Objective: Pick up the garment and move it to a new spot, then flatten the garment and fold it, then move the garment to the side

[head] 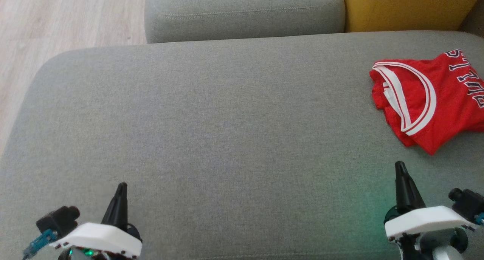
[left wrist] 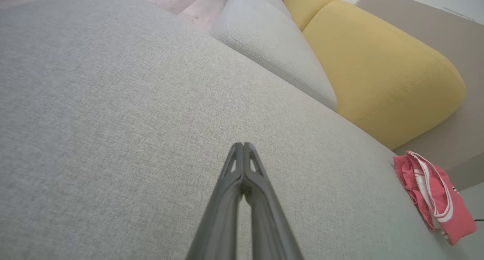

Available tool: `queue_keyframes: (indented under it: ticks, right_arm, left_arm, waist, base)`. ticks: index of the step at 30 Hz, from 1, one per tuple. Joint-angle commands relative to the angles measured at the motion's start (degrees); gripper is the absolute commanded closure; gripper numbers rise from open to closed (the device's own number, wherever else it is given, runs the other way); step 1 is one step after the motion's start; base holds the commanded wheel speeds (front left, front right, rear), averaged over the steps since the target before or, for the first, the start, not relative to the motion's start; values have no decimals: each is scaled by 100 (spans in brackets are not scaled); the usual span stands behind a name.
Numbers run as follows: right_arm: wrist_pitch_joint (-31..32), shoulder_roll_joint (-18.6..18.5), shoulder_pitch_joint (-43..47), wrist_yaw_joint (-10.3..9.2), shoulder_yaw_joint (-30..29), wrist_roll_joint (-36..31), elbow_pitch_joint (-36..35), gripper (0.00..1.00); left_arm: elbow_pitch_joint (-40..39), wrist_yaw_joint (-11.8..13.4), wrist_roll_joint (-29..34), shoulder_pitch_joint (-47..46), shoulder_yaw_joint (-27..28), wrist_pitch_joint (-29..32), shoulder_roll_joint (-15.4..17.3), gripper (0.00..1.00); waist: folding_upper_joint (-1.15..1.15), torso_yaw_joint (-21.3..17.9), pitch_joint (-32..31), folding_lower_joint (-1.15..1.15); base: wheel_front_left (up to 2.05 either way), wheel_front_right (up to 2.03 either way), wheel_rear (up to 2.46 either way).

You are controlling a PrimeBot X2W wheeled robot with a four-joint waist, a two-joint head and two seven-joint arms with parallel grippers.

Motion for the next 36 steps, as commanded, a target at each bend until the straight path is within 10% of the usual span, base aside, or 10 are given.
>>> queue_keyframes:
  ticks: [1, 36]
  right_arm:
    - [20, -63, -353, -1, -12, 150, -160, 100]
    - [344, -83, -570, -3, -177, 2543, -46, 100]
  left_arm:
    - [-136, -48, -116, -330, 157, 20, 52, 100]
    - [20, -368, -2191, -651, 702, 531, -195, 100]
  waist:
    - [0, -1, 0, 0]
    - [0, -50, -14, 0]
  base:
    - [0, 0, 0]
    - [0, 0, 0]
